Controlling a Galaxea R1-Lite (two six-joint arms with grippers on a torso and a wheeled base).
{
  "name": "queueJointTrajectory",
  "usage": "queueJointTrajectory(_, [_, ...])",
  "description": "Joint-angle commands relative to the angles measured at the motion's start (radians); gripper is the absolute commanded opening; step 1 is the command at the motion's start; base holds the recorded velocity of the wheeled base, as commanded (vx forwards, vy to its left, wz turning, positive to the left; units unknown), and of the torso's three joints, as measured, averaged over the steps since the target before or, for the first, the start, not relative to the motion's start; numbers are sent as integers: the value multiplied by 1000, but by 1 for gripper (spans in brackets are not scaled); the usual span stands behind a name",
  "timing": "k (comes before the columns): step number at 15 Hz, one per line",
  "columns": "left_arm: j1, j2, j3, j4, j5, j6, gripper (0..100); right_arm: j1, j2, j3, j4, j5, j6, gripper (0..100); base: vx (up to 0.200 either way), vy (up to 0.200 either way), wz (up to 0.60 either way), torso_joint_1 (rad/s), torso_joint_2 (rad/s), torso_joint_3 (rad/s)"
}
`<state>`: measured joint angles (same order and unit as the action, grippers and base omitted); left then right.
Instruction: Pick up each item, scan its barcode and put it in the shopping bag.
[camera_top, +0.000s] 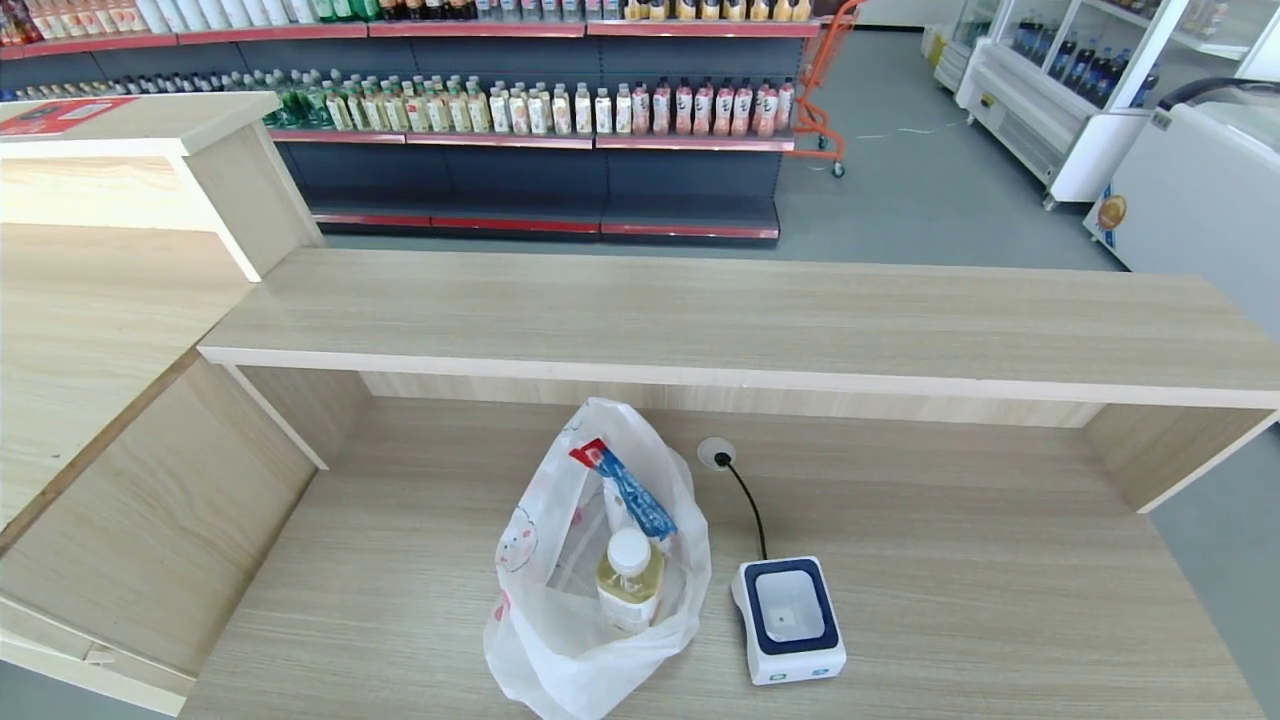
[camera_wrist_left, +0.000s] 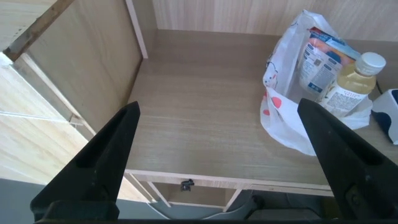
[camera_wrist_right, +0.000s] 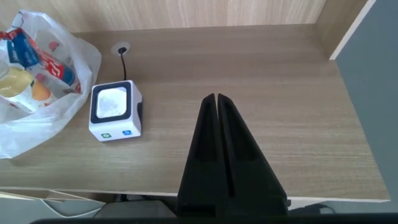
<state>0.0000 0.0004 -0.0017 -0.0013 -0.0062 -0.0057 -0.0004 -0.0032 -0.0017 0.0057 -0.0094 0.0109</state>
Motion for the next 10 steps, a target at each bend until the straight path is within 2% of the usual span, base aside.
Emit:
queueJointTrajectory(1, [0, 0, 0, 0, 0, 0, 100, 0, 3, 0, 0, 0, 0, 0, 0, 0, 0, 0, 0, 0])
queueJointTrajectory(10, [0, 0, 0, 0, 0, 0, 100, 2, 3, 0, 0, -1, -15, 0, 0, 0, 0, 0, 0, 0])
